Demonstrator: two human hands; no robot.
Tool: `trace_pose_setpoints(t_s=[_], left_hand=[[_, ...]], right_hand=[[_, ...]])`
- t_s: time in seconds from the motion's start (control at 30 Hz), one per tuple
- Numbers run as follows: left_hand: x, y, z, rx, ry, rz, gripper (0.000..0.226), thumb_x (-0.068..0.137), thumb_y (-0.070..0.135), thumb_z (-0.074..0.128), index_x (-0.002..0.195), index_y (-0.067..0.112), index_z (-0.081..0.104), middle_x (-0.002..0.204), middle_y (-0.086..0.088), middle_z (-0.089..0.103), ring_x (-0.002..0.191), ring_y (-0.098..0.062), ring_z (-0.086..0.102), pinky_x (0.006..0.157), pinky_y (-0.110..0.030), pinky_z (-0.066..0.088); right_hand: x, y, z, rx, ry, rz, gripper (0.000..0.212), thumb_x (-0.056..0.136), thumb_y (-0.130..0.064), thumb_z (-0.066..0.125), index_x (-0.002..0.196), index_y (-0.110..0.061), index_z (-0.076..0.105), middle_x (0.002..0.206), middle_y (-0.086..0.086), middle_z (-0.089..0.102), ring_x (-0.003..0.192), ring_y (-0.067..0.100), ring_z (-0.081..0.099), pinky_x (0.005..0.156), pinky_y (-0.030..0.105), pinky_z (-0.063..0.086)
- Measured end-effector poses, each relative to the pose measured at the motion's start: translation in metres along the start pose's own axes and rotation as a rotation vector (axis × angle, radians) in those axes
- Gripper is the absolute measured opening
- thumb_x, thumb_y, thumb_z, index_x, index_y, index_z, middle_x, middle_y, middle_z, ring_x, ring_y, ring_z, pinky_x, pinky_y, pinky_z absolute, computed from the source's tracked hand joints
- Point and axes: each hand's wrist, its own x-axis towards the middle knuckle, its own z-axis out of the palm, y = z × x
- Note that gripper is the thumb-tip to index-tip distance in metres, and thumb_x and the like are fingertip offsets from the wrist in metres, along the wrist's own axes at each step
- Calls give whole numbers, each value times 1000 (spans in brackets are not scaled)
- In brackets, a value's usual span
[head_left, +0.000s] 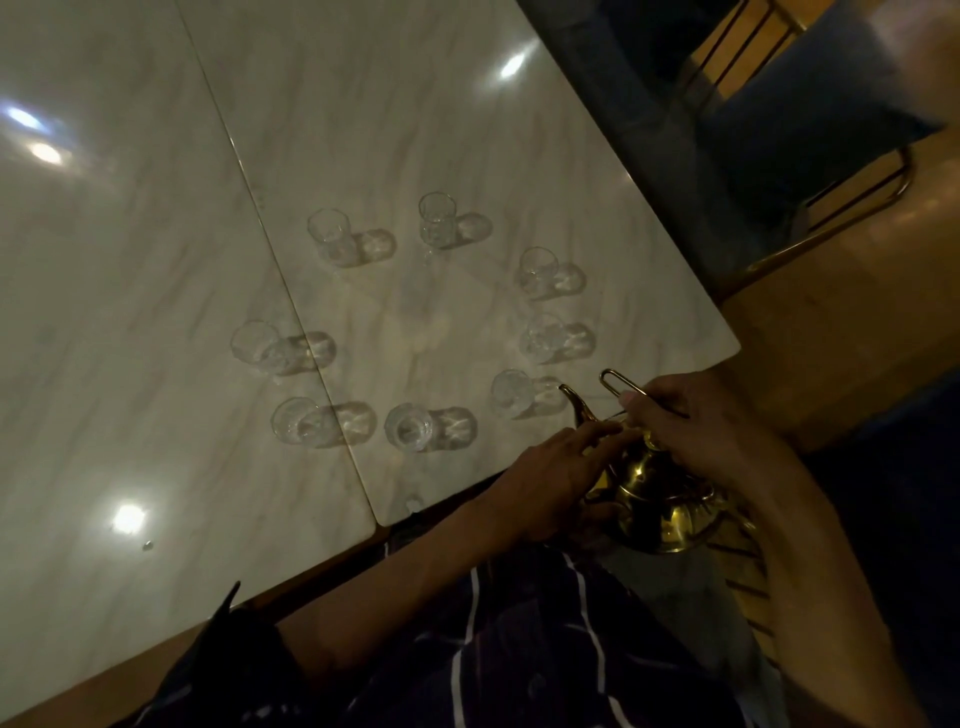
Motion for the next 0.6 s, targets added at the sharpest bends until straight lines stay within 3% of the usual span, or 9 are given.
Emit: trace_pose_setpoints(t_s=[0.6], left_hand=[[4,2,4,6,4,15,85,92,44,70,160,25,22,159,-6,33,128,-28,53,84,-47,59]], right_hand=[[-3,2,-4,20,8,-6,25,93,-35,59,79,-19,72,70,-5,69,68,6,63,59,21,41]])
